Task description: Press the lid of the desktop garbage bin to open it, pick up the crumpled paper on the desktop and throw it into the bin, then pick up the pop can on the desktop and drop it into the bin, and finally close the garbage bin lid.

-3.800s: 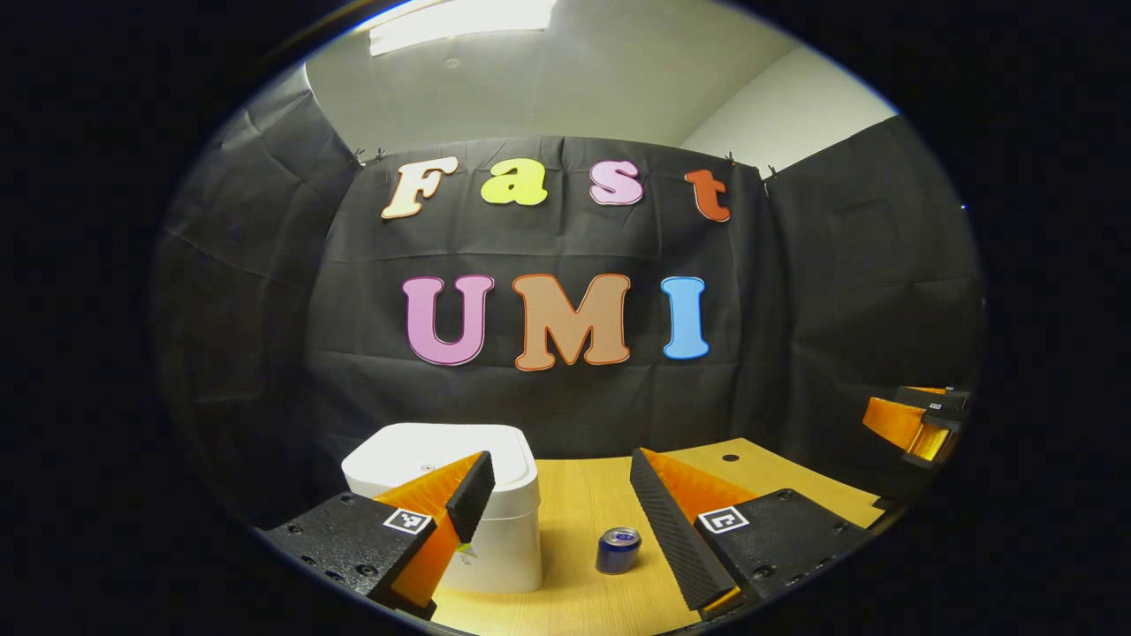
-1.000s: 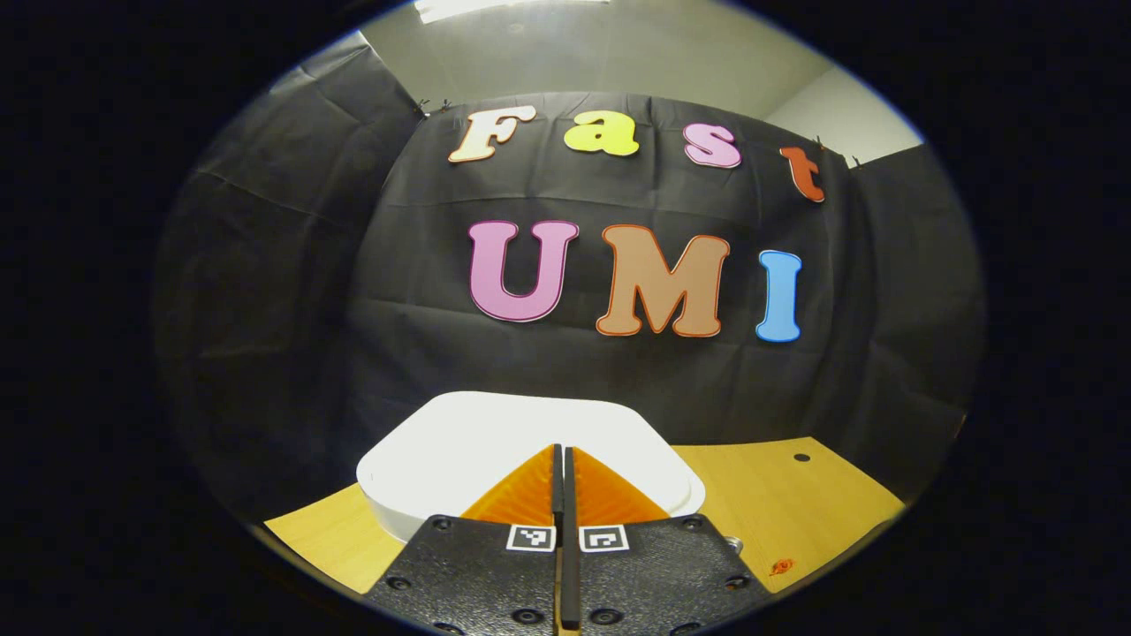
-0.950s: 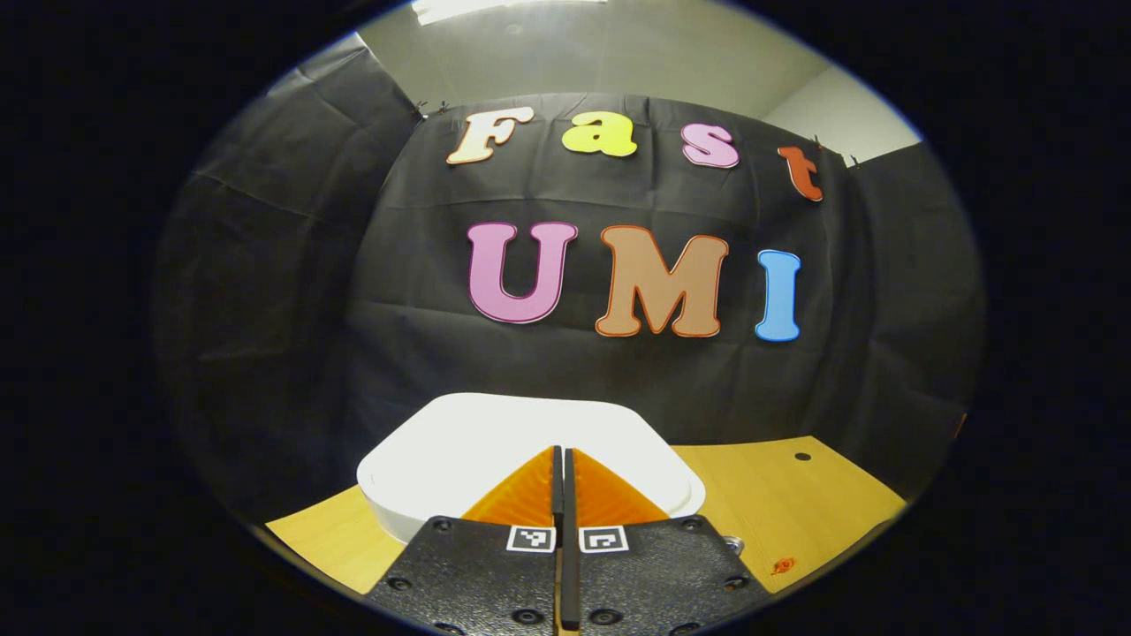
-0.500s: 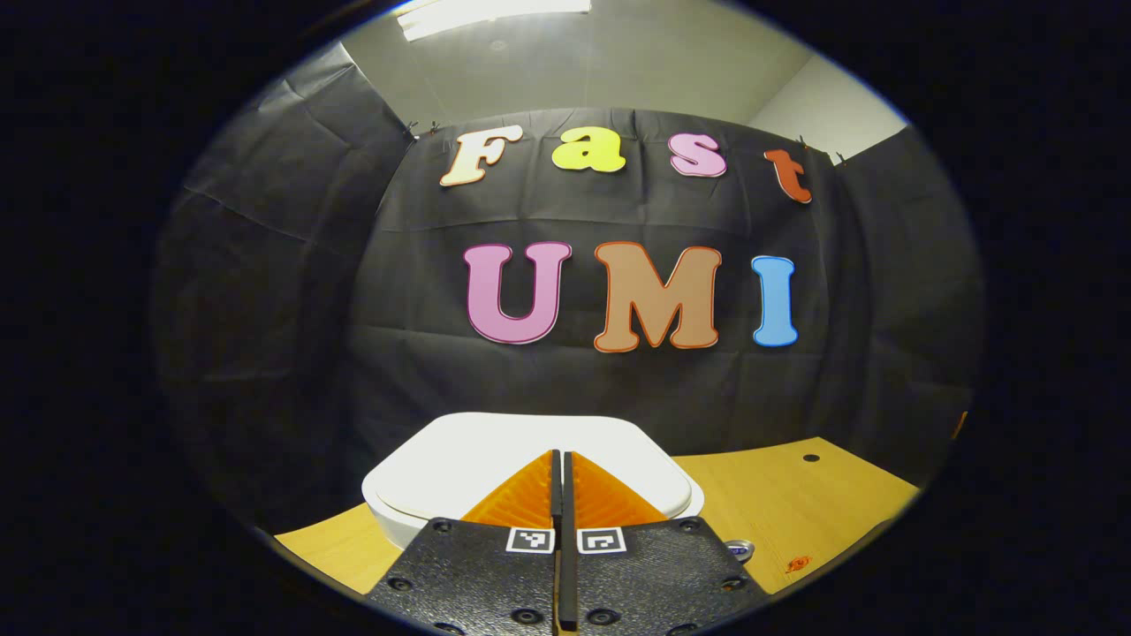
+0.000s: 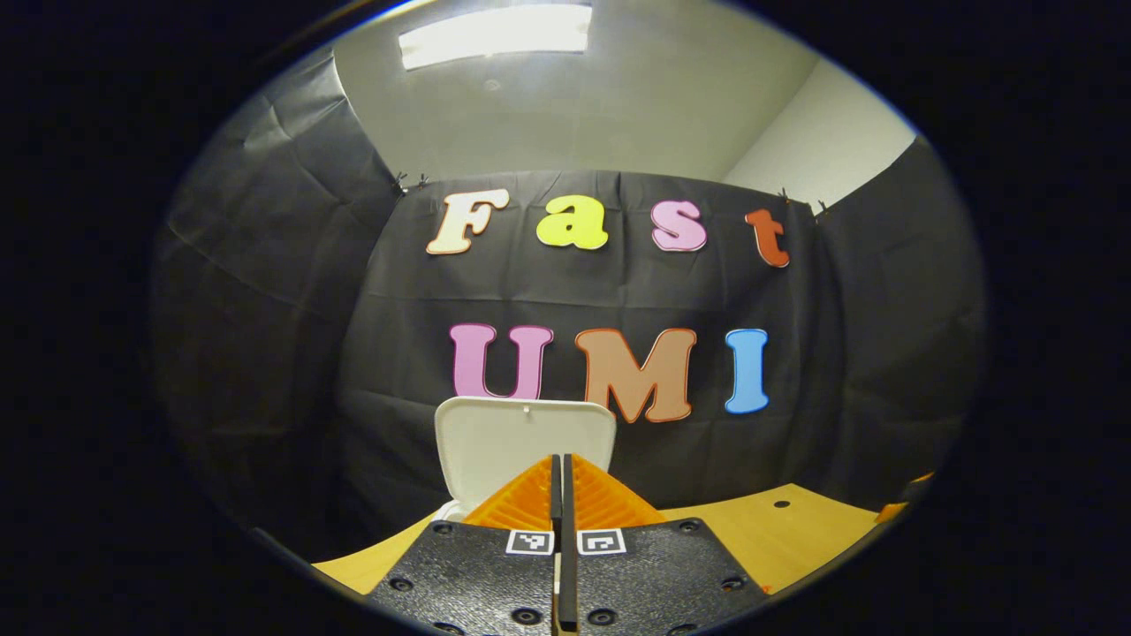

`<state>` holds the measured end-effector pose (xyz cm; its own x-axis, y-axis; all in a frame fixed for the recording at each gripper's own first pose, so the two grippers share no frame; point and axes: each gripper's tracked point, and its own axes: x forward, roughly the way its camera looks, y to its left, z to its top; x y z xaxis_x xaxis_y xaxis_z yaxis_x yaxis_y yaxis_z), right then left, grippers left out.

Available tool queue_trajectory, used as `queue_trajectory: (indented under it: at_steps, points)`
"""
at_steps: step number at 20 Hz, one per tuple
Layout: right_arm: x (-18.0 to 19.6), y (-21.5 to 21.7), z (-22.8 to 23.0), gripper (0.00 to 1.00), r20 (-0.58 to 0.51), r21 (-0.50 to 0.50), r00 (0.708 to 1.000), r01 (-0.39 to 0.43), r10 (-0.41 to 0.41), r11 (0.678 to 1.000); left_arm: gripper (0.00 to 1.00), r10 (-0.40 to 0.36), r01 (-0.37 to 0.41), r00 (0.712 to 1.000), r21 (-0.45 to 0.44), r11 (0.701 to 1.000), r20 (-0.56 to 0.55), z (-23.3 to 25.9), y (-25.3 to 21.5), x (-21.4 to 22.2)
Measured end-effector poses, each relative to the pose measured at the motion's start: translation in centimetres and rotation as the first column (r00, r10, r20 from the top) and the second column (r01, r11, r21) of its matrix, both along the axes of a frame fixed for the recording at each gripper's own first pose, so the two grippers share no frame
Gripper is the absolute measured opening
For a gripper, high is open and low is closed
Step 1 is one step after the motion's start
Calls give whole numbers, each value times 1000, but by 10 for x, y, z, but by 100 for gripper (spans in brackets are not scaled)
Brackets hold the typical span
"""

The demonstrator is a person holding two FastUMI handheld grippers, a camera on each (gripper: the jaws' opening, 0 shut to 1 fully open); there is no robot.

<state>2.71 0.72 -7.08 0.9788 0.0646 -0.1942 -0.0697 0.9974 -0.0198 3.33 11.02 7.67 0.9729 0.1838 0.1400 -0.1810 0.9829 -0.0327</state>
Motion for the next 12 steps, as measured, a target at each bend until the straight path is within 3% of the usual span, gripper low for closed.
queue_trajectory:
  at_steps: [4, 9, 10, 11, 12]
  points:
    - [1, 5, -4, 96, 0, 26, 1000, -18, 18, 1000, 0, -18, 18, 1000, -22, 1000, 18, 4, -11, -20]
    - [16, 3, -30, 96, -29, 33, 999, -30, 31, 999, 0, 27, -27, 1000, -36, 999, 2, -15, -12, -46]
    - [21, 4, -37, 96, -39, 28, 999, -36, 37, 999, 17, 30, -30, 1000, -38, 999, -5, -18, -13, -51]
    - [27, 3, -47, 96, -53, 22, 998, -42, 44, 999, 29, 32, -32, 999, -29, 999, -9, -21, -14, -54]
    - [34, 2, -57, 96, -71, 17, 996, -49, 50, 999, 50, 42, -42, 999, -14, 999, -12, -22, -12, -59]
